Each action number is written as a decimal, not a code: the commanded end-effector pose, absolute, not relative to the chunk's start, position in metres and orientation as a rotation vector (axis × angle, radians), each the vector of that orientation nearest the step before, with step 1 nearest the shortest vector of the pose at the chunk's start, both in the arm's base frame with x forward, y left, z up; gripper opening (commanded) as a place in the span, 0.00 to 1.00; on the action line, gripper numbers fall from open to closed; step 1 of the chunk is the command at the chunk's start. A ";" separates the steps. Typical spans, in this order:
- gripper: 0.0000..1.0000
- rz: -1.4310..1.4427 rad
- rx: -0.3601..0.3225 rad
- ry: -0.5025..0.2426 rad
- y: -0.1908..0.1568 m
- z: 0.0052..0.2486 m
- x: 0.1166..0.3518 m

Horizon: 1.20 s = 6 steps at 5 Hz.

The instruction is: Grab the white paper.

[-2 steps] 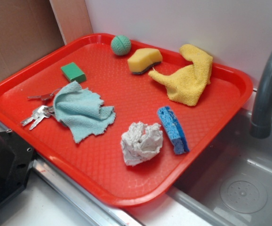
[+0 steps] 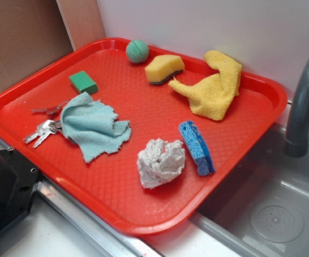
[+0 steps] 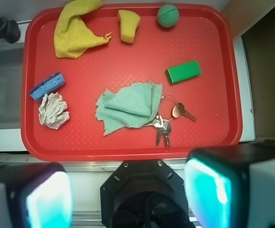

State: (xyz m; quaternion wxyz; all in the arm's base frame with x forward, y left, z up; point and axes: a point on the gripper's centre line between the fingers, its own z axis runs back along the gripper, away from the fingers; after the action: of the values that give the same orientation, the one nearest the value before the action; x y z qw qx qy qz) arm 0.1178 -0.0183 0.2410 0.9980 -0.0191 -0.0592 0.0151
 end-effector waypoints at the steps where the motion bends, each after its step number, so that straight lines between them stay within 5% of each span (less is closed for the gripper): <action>1: 1.00 -0.464 -0.138 -0.153 -0.093 0.164 0.156; 3: 1.00 -0.800 -0.180 -0.088 -0.136 0.110 0.149; 6: 0.97 -0.881 -0.005 0.021 -0.161 0.035 0.174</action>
State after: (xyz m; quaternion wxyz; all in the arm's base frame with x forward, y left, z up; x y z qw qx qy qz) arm 0.1791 -0.1531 0.0266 0.9070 -0.0011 0.0272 -0.4202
